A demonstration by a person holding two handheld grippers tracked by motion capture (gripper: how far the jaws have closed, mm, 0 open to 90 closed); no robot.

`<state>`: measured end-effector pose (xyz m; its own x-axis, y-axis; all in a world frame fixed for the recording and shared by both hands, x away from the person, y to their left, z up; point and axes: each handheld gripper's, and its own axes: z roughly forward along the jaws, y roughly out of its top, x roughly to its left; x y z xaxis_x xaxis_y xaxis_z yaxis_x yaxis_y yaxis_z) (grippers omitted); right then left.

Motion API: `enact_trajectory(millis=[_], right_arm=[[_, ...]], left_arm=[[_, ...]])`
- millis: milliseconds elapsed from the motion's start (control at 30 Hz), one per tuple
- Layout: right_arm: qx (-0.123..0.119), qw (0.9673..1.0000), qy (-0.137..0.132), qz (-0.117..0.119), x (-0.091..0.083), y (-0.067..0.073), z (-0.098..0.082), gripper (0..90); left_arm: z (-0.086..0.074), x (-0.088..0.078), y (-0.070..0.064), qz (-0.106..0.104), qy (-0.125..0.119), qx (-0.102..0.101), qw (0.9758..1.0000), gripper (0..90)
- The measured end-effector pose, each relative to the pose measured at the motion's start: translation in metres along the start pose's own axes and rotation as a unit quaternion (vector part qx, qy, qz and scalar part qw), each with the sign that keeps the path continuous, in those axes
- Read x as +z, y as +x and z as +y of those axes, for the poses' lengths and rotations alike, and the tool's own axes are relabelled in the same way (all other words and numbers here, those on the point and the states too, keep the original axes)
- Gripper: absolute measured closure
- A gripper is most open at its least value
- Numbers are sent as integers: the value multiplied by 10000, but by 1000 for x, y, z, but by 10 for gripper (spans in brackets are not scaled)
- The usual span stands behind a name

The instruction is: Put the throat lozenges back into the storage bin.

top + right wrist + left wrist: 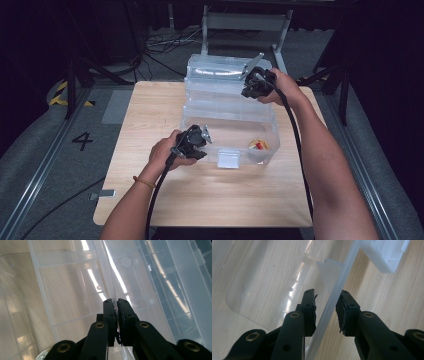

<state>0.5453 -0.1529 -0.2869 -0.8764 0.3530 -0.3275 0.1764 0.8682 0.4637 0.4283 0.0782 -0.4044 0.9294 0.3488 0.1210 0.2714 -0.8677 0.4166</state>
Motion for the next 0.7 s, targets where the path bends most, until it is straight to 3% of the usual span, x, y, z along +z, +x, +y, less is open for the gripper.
enact_trajectory(millis=[233, 367, 500, 700], right_arm=[[-75, 9999, -50, -66, -8, 13, -2, 864], [-124, 9997, -165, -117, -14, 20, -7, 858], [-243, 9990, -277, -248, -16, 29, -11, 857], [-309, 9989, -313, -188, -22, 39, -14, 857]], left_arm=[[0, 0, -1, 29, -31, -35, 10000, 691], [-2, -1, -6, -62, -262, -56, 9996, 712], [1, -1, -11, -38, -265, -33, 9996, 717], [1, -1, -12, -11, -297, -99, 9995, 712]])
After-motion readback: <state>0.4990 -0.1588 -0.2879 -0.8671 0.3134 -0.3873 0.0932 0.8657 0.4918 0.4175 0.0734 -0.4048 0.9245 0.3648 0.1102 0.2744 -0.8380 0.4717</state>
